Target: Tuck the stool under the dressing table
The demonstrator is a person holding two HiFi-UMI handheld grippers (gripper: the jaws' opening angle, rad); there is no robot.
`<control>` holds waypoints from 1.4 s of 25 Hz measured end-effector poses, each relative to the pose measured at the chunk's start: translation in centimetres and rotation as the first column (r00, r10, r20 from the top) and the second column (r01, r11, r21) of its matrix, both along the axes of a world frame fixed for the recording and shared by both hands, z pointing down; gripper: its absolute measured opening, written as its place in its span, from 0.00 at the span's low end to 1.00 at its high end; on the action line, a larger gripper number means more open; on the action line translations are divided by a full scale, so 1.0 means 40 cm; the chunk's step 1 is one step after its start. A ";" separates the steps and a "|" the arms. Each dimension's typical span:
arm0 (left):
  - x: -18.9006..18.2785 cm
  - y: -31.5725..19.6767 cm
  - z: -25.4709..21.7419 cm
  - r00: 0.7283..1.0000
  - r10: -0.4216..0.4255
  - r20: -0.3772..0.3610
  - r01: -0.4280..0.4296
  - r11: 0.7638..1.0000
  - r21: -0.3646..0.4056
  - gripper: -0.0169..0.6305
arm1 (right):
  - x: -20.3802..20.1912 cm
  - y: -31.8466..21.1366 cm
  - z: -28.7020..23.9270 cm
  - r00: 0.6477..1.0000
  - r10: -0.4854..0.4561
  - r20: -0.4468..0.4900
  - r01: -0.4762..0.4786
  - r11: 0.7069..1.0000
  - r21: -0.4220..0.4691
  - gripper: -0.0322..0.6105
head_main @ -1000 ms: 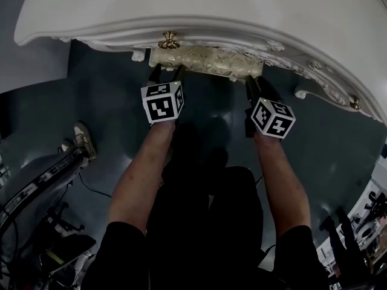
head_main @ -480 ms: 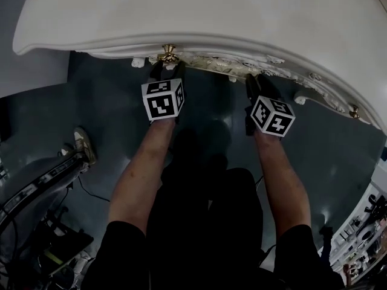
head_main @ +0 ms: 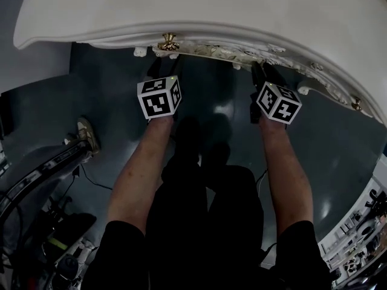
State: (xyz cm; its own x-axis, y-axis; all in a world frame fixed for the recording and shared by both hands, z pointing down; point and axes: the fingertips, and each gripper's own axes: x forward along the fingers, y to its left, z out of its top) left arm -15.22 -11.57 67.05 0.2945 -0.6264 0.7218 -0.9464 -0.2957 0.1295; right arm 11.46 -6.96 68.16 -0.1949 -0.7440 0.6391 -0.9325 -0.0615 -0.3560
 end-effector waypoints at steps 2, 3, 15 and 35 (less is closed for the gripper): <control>-0.004 0.028 -0.021 1.000 0.024 0.002 -0.024 1.000 -0.007 0.42 | 0.005 0.023 -0.025 0.999 0.024 0.032 -0.024 1.000 -0.006 0.27; -0.002 0.043 -0.033 0.999 0.040 0.004 -0.040 0.999 -0.011 0.41 | 0.008 0.039 -0.040 0.999 0.032 0.043 -0.032 0.999 -0.008 0.26; 0.040 0.167 -0.294 0.989 0.148 -0.001 -0.148 0.988 0.048 0.28 | -0.061 0.200 -0.300 0.995 -0.042 0.090 0.038 0.998 0.048 0.21; 0.204 0.466 -0.963 0.884 0.417 -0.212 -0.383 0.905 0.184 0.04 | -0.197 0.433 -0.985 0.933 -0.325 0.152 0.274 0.919 0.283 0.14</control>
